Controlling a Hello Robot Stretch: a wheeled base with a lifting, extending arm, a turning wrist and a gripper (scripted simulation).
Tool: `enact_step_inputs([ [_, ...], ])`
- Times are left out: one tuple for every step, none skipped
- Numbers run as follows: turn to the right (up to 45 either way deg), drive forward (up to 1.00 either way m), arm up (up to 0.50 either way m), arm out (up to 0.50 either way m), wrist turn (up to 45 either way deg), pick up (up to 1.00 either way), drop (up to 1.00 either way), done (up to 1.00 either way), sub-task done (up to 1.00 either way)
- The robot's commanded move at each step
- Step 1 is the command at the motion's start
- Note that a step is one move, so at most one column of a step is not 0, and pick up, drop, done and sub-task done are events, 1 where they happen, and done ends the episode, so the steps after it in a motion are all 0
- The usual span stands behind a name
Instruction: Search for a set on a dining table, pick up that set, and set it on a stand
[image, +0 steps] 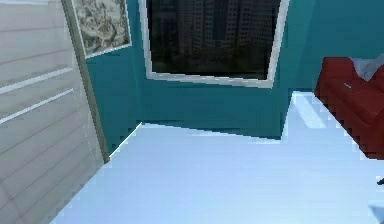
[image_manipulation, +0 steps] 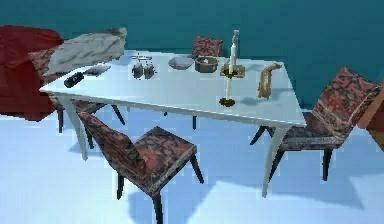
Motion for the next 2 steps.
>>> enact_step_inputs([
  [12.0,0.00,0.00,0.00,0.0,0.00,0.00,0.00,0.00],
  [0.0,0.85,0.00,0.00,0.0,0.00,0.00,0.00,0.00],
])
